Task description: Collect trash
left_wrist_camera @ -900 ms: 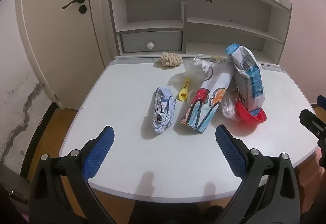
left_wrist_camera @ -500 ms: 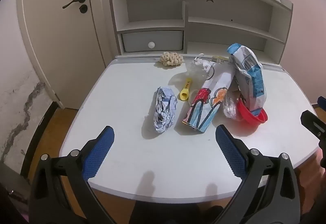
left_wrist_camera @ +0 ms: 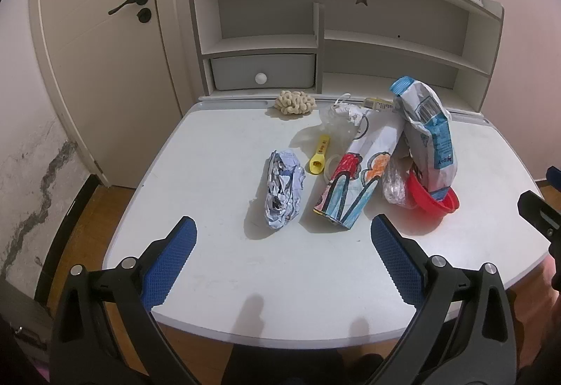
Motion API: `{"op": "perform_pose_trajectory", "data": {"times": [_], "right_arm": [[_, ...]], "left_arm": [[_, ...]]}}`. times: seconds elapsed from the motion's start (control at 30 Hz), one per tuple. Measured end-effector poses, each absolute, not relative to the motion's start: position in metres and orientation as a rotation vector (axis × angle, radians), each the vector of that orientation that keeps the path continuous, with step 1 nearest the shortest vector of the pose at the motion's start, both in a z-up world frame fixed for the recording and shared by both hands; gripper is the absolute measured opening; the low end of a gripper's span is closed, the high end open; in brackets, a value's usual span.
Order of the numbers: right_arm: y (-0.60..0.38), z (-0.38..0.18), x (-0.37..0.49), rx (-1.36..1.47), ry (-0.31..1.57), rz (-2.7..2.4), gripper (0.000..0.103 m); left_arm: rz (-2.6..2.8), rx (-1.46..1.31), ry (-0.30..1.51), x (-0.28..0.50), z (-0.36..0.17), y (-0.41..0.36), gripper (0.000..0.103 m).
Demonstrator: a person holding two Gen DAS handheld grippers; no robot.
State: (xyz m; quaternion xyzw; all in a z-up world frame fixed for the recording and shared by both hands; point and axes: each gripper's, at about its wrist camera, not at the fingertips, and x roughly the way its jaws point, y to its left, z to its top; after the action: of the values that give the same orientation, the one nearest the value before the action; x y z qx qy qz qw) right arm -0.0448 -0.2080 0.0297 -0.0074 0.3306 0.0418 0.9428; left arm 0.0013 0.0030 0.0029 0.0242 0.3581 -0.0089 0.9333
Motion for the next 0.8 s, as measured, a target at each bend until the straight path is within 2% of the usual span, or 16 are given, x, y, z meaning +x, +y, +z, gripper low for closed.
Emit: {"op": "perform_pose_trajectory", "data": {"times": [0.8], "right_arm": [[-0.2038, 0.0304, -0.046, -0.019, 0.674, 0.089, 0.097]], "left_arm": [[-0.019, 0.054, 0.73, -0.0017, 0.0025, 0.0002, 0.097]]}}
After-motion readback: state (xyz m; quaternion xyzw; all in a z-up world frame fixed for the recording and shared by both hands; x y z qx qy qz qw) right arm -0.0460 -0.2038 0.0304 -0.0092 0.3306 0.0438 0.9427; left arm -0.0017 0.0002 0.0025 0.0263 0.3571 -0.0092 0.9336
